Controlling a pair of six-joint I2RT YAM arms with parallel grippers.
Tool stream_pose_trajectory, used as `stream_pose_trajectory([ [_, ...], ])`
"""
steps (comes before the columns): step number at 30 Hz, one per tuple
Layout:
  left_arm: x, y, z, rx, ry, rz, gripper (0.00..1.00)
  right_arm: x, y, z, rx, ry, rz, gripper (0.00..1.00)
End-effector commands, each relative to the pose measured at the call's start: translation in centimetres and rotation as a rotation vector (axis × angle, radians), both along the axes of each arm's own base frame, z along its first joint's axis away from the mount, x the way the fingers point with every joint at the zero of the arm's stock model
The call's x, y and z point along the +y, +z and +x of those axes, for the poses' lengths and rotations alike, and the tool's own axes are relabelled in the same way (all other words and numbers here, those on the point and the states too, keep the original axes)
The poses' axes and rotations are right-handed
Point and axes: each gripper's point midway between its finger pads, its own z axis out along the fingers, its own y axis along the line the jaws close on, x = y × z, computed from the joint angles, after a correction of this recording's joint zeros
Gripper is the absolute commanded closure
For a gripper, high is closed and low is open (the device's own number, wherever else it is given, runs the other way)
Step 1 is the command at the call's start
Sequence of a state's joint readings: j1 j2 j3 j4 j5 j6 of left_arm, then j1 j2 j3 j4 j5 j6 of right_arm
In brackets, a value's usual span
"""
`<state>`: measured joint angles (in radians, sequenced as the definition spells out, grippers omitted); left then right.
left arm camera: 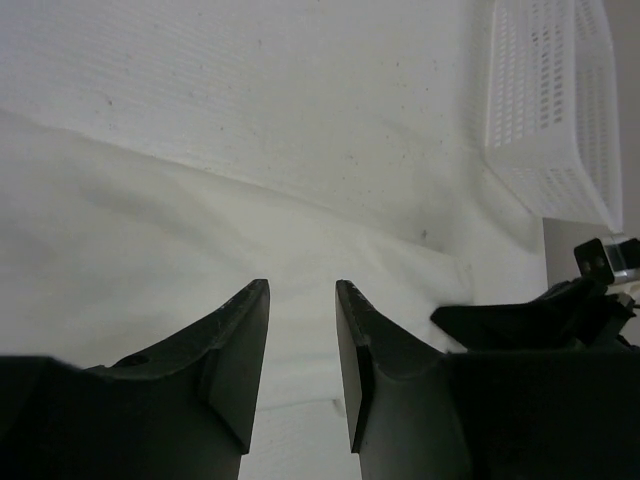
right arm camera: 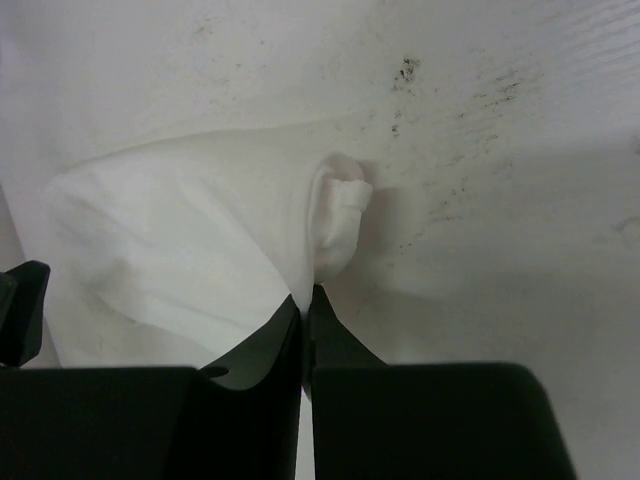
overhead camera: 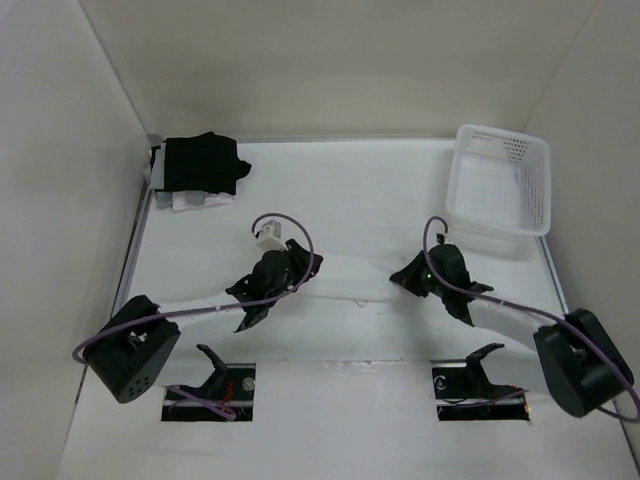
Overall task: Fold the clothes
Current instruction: Fold the tank top
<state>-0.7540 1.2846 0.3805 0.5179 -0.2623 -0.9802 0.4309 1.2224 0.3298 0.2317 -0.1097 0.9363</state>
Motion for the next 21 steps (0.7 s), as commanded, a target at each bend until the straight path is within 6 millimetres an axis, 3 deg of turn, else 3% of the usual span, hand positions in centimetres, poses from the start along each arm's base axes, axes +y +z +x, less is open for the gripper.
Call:
stream_pose_trajectory([
  [1,0.7,2.5,0.8,-0.068,0.026,-0.037,0.69,-1.7,2.2,0.1,-0.071,-0.050,-0.048,0.95],
  [5,0.9,3.4,1.1,-0.082,0.023,-0.039,0.69,-2.2,5.0,-0.9,-0.111,-0.026,-0.090,0.94],
  [9,1.7,4.5,1.6,-0.103,0.036,-0.057,0.69,0.7,8.6,-0.8,-0.149,0.059,-0.109,0.94],
  [14,3.6,6.0,2.0,-0.130,0.068,-0.076,0.69,7.6,11.7,0.6,-0.179,0.177,-0.135,0.93],
  [21,7.7,7.3,2.0,-0.168,0.144,-0.097,0.69,17.7,10.7,2.6,-0.126,0.337,-0.176,0.91],
])
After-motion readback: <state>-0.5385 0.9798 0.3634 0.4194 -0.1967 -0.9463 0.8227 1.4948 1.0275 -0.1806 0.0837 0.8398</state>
